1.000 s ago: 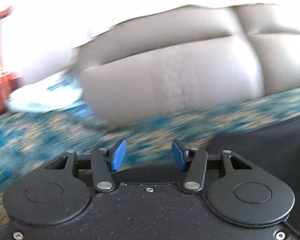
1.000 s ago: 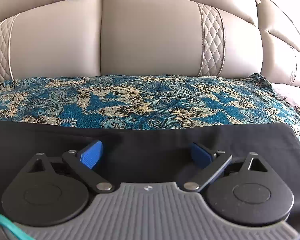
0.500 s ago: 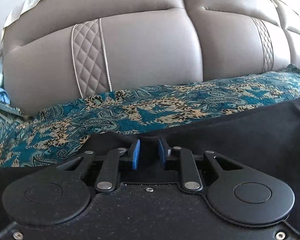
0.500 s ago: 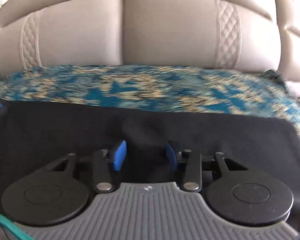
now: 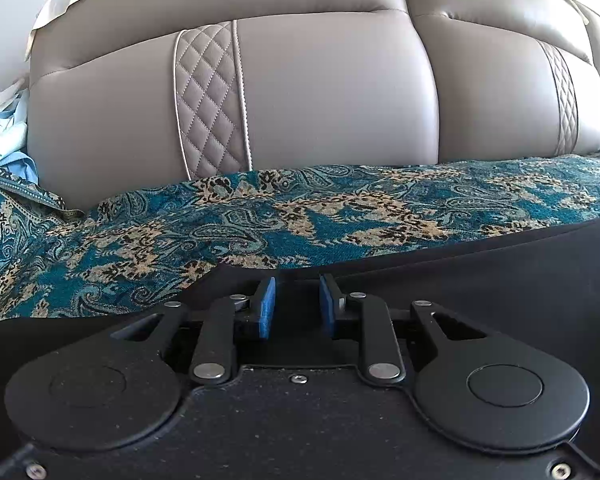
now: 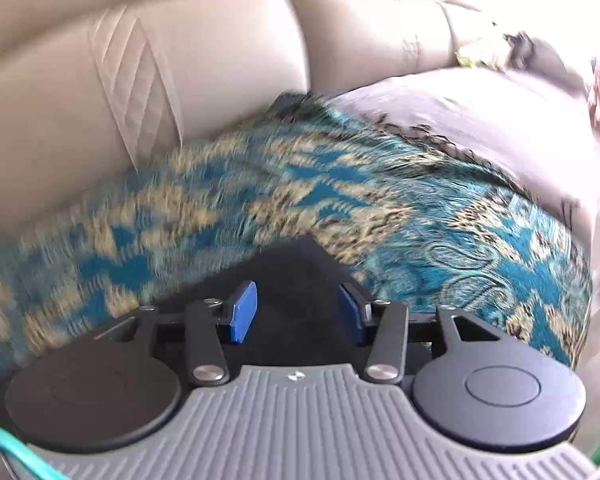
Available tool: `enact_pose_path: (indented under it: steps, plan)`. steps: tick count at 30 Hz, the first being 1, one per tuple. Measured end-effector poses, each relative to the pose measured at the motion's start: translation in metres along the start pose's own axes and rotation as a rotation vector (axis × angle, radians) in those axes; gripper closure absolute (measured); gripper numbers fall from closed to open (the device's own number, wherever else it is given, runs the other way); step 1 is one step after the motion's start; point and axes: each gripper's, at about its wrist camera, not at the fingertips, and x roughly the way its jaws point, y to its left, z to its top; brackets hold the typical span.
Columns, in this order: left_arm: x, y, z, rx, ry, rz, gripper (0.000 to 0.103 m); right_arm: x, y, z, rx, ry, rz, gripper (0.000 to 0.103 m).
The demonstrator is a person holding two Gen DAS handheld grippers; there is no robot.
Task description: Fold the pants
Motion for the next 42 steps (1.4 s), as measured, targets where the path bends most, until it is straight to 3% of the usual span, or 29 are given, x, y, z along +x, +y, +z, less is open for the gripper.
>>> enact_pose_path:
  steps: [2,5,8,14,17,19,22,25,31,33,34,36,37,42]
  plan:
    - [0.000,-0.002,0.000,0.007,-0.001,0.008,0.078,-0.014,-0.017,0.007,0.056,0.006,0.078,0.035]
    - [0.000,-0.004,0.000,0.015,-0.003,0.016,0.077,-0.038,-0.037,0.006,0.100,0.009,0.123,0.031]
    - [0.000,-0.002,0.000,0.006,-0.001,0.017,0.073,-0.052,-0.054,-0.002,0.161,0.075,0.167,0.031]
    - [0.000,-0.001,0.000,-0.002,-0.001,0.016,0.073,-0.076,-0.083,-0.037,0.316,0.157,0.181,0.031]
    - [0.000,0.000,0.000,-0.006,0.000,0.013,0.073,-0.074,-0.091,-0.045,0.343,0.159,0.129,0.031]
    - [0.000,0.000,0.000,-0.010,0.000,0.013,0.072,-0.068,-0.093,-0.047,0.360,0.163,0.041,0.031]
    - [0.000,0.000,0.000,-0.013,0.001,0.014,0.071,-0.055,-0.100,-0.051,0.436,0.214,-0.013,0.031]
    - [0.000,0.000,0.000,-0.013,0.001,0.014,0.071,-0.045,-0.107,-0.062,0.549,0.289,0.002,0.029]
    - [0.000,0.002,0.000,-0.021,0.001,0.008,0.071,-0.049,-0.116,-0.073,0.680,0.278,0.099,0.028]
    - [0.001,0.002,0.000,-0.025,0.002,0.006,0.071,-0.045,-0.119,-0.076,0.698,0.227,0.127,0.032]
    - [0.001,0.003,0.000,-0.028,0.002,0.003,0.071,-0.043,-0.120,-0.077,0.700,0.191,0.127,0.042]
    - [0.001,0.004,0.000,-0.033,0.003,0.000,0.071,-0.041,-0.118,-0.076,0.672,0.140,0.119,0.080]
    - [0.001,0.004,0.000,-0.035,0.003,-0.001,0.071,-0.038,-0.116,-0.073,0.639,0.136,0.098,0.093]
    - [0.001,0.002,0.000,-0.029,0.003,0.003,0.071,-0.044,-0.110,-0.054,0.564,0.017,0.155,0.094]
